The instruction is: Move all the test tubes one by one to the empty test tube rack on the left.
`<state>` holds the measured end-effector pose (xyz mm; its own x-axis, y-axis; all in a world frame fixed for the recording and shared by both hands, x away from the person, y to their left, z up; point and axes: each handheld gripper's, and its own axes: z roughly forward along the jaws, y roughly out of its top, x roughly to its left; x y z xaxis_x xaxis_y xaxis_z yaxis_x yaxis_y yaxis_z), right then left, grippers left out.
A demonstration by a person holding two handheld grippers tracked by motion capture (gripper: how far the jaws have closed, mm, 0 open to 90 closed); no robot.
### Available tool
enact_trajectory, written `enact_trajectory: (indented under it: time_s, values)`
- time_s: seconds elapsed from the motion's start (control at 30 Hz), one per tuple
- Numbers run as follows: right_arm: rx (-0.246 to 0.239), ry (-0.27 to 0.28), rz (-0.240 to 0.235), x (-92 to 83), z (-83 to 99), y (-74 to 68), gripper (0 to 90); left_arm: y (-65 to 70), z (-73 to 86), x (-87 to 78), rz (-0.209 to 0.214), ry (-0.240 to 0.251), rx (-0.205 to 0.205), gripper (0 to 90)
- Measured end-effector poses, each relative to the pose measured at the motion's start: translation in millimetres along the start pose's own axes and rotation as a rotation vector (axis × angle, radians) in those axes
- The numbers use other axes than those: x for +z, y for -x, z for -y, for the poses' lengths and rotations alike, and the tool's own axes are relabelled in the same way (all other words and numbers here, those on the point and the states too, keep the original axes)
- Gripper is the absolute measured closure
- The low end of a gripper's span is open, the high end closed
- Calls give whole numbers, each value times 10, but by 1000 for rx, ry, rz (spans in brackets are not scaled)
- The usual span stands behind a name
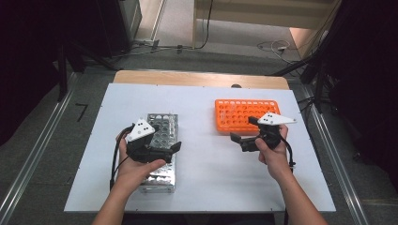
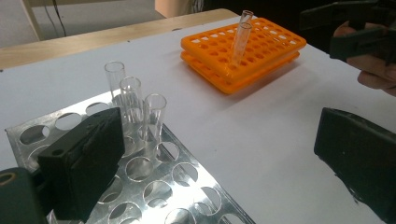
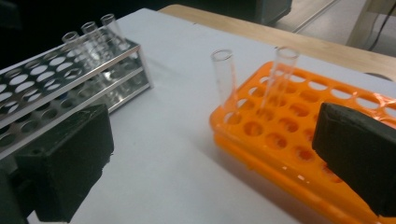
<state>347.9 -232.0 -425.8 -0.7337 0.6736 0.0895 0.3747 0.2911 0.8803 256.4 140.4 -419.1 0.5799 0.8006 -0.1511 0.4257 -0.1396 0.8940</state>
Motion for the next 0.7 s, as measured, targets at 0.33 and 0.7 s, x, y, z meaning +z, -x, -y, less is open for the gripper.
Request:
enact_trajectory:
  time_s: [0.33,0.7]
  values:
    - [46,5,48,120,-157,213,0,-57,38,-91,17,31,-22,0]
    - [111,-28,94,402,-121,367,191,-101,44,-138,-2,47,-30,0]
